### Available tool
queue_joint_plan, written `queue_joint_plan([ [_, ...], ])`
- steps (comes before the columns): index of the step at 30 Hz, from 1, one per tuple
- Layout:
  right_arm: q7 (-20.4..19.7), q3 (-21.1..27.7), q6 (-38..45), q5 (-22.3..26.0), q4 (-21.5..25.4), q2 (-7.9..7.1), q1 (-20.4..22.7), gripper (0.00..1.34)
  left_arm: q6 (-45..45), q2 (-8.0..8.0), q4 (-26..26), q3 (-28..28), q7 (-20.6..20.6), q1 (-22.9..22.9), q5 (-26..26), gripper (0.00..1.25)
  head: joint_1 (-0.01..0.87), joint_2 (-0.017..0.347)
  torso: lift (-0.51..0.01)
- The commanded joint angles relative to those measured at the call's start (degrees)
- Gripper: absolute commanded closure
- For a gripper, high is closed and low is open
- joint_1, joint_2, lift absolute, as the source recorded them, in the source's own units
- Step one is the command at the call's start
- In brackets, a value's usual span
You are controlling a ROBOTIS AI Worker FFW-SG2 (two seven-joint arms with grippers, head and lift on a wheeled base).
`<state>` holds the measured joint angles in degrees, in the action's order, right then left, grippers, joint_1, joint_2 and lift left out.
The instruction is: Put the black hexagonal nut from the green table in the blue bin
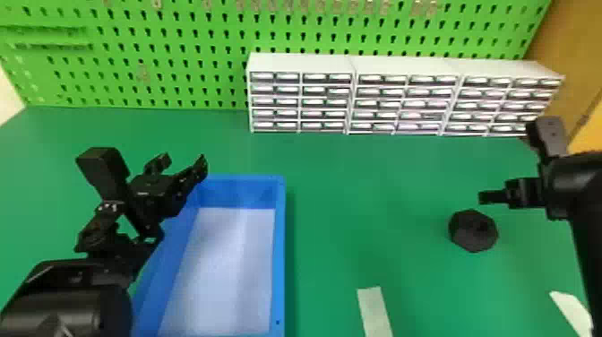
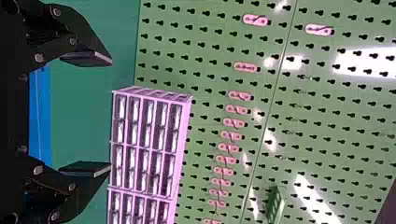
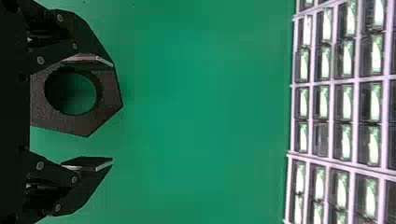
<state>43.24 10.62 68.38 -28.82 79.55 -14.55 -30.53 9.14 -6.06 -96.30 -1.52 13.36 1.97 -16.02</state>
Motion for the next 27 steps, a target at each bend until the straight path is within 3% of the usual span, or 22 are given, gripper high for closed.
queue_joint_plan([
  [1,0.0,-0.5,0.4,-0.9,-0.7,0.04,-0.1,0.53,0.0,0.0,0.0,-0.1,0.0,0.0,-0.1,0.46,0.691,0.009,-0.097],
  [27,0.0,2.8,-1.6,-4.3,-1.3,0.92,1.7,0.53,0.0,0.0,0.1,-0.4,0.0,-0.1,-0.6,0.46,0.691,0.009,-0.097],
])
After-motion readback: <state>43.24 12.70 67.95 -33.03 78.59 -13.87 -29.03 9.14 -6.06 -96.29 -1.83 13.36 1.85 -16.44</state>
